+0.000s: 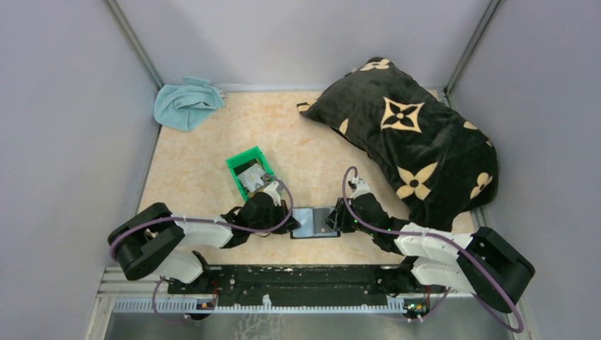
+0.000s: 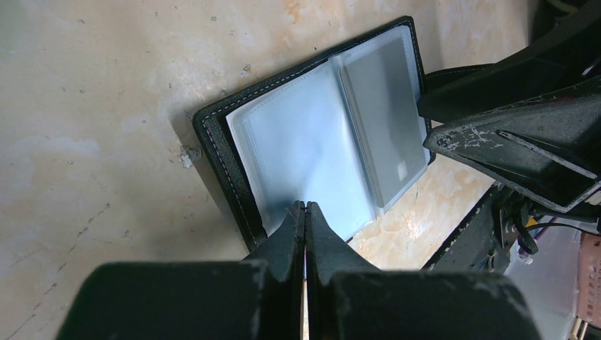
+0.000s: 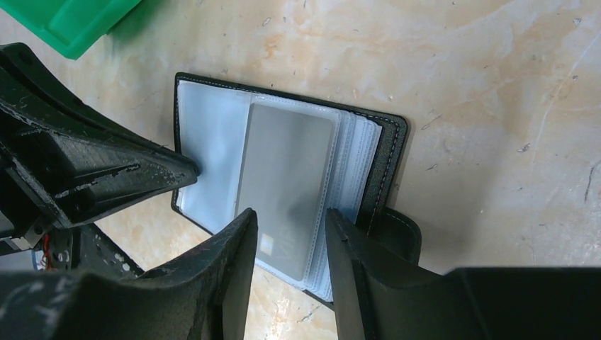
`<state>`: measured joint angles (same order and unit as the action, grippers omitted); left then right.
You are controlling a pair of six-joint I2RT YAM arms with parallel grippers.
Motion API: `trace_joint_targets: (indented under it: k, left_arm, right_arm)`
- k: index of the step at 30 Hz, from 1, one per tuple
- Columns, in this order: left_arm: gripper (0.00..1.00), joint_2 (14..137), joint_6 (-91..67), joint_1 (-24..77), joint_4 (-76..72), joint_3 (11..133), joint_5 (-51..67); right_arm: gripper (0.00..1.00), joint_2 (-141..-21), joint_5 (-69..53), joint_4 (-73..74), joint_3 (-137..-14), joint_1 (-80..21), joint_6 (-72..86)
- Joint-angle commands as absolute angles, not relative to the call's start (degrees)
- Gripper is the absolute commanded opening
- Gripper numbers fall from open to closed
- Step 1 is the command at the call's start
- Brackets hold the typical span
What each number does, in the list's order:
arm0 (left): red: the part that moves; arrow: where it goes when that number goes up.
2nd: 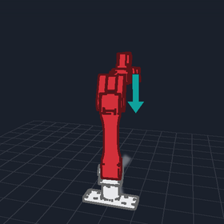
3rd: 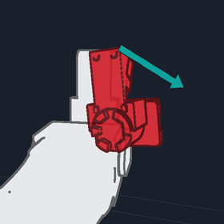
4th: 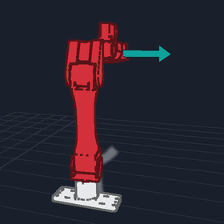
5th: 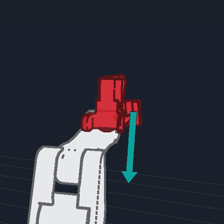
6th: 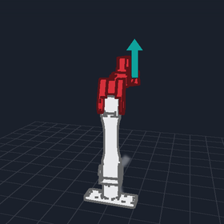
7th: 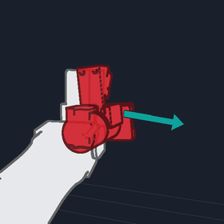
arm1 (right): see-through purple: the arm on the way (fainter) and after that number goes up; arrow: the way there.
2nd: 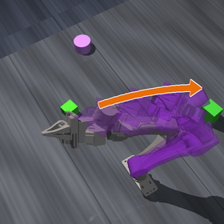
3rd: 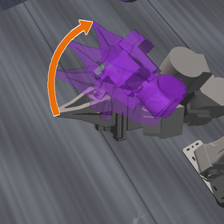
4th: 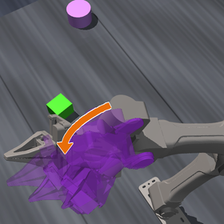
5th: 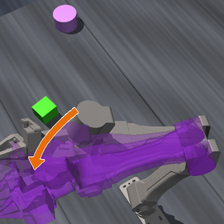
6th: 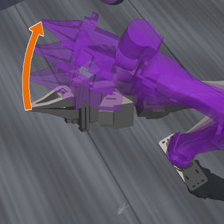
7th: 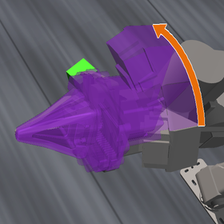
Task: Take the credit cards out of the card holder
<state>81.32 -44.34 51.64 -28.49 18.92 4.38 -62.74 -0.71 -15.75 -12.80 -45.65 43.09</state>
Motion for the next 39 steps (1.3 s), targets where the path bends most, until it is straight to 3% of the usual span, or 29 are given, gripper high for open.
trace_joint_targets:
  k: [1,39]
  left_arm:
    - [0.00,82.98,-44.04,51.50,-25.81,18.28,3.41]
    - [0.00,88.52,-45.29,51.46,-30.25,18.08,5.95]
  right_arm:
    - [0.41,-61.72,-2.28,-15.31,-14.32,-46.56,42.47]
    - [0.37,-60.37,-1.49,-14.68,-19.29,-52.70,44.03]
